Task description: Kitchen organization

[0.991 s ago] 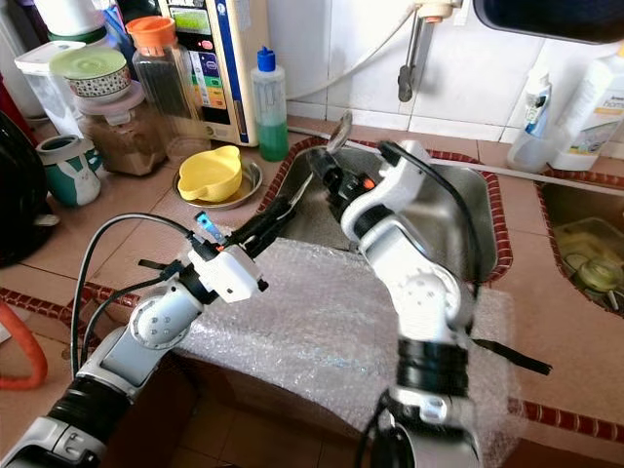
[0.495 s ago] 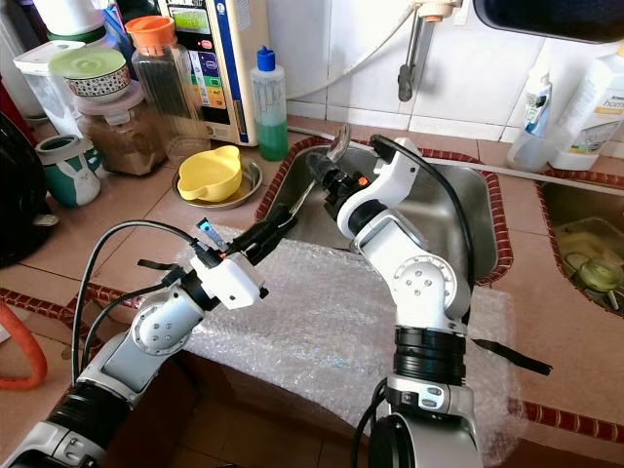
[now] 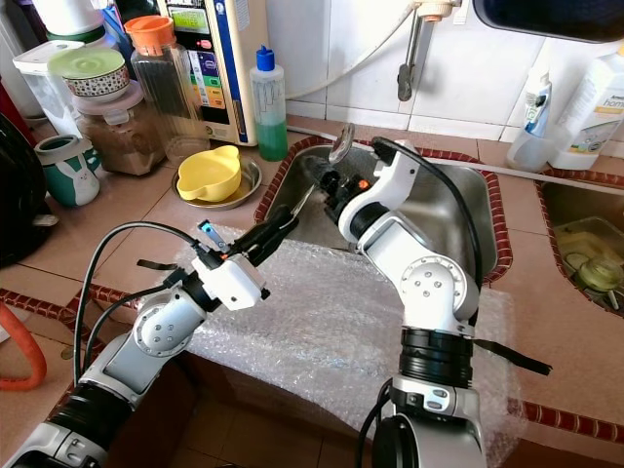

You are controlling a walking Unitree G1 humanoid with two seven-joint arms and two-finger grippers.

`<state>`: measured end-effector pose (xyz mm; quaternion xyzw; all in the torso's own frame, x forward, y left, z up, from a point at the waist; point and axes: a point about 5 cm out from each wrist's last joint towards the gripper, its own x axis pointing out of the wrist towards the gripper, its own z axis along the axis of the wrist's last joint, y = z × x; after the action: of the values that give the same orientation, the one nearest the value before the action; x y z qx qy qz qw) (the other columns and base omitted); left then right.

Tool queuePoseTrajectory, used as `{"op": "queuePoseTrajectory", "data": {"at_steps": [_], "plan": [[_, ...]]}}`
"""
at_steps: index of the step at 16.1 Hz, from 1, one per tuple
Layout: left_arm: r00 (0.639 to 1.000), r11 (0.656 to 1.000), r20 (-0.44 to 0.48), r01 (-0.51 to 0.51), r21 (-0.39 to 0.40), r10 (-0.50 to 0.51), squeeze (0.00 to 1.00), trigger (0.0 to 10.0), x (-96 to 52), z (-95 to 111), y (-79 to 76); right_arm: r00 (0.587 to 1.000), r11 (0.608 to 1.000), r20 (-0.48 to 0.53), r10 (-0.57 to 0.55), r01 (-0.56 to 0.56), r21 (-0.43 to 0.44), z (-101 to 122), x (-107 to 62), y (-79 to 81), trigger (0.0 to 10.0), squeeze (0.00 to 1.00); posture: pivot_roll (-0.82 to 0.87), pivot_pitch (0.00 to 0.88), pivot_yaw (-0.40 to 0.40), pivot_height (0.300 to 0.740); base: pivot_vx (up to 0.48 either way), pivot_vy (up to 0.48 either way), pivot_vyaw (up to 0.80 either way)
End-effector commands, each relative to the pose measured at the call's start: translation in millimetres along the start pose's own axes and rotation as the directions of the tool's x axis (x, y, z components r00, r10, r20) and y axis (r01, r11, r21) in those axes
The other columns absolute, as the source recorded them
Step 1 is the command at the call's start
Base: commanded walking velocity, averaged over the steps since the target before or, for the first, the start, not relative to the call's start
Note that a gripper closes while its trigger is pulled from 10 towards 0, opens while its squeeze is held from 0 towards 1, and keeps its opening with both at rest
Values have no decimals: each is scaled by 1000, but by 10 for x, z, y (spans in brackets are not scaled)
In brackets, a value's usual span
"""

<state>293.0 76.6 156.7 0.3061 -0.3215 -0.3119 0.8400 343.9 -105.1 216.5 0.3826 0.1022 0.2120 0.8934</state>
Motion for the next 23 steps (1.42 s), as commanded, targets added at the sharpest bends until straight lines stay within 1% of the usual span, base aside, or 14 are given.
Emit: {"op": "queuePoseTrajectory", "data": {"at_steps": [1, 2, 3, 4, 5, 6, 8, 10, 14, 18, 23], "plan": [[1000, 1000, 20, -1, 18, 0, 0, 0, 22, 25, 29, 1000, 1000, -6, 15, -15, -13, 5, -5, 54, 10000, 1000, -73, 27, 34, 740, 0, 0, 0], [1000, 1000, 19, 0, 18, 0, 0, 0, 22, 23, 29, 1000, 1000, -8, 15, -15, -15, 8, -5, 56, 10000, 976, -73, 27, 34, 740, 0, 0, 0], [1000, 1000, 18, -1, 18, 0, 0, 0, 23, 22, 29, 1000, 1000, -13, 17, -18, -18, 9, -4, 59, 10000, 706, -74, 27, 34, 740, 0, 0, 0], [1000, 1000, 18, 0, 19, 0, 0, 0, 24, 22, 28, 1000, 1000, -16, 12, -12, -19, 9, -4, 55, 10000, 180, -73, 28, 33, 740, 0, 0, 0], [1000, 1000, 18, 1, 18, -1, 0, 0, 20, 22, 23, 1000, 1000, -24, -1, 1, -13, -5, 4, 47, 2471, 0, -73, 28, 33, 740, 0, 0, 0], [1000, 1000, 18, 2, 18, -3, 0, 0, 19, 21, 19, 999, 1000, -34, -12, 11, -13, -23, 17, 42, 0, 0, -75, 27, 34, 740, 0, 0, 0], [1000, 1000, 18, 3, 18, -4, 0, 0, 20, 20, 18, 999, 1000, -43, -19, 18, -17, -39, 30, 43, 0, 0, -75, 27, 34, 740, 0, 0, 0], [1000, 1000, 19, 5, 20, -5, 0, 0, 26, 18, 15, 996, 998, -68, -61, 59, -32, -86, 64, 20, 0, 0, -71, 21, 30, 740, 0, 0, 0], [1000, 1000, 18, 11, 25, -12, 0, 0, 20, 18, 4, 993, 995, -72, -98, 95, -40, -87, 111, 10, 0, 0, -68, 18, 29, 740, 0, 0, 0], [1000, 999, 19, 15, 30, -16, 0, 0, 19, 18, -10, 993, 995, -72, -95, 93, -25, -65, 176, 55, 0, 0, -64, 16, 24, 740, 0, 0, 0], [1000, 1000, 11, 15, 28, -15, 0, 0, 16, 1, -24, 993, 994, -49, -109, 109, -2, -18, 182, 26, 0, 0, -66, 16, 23, 740, 0, 0, 0]]}}
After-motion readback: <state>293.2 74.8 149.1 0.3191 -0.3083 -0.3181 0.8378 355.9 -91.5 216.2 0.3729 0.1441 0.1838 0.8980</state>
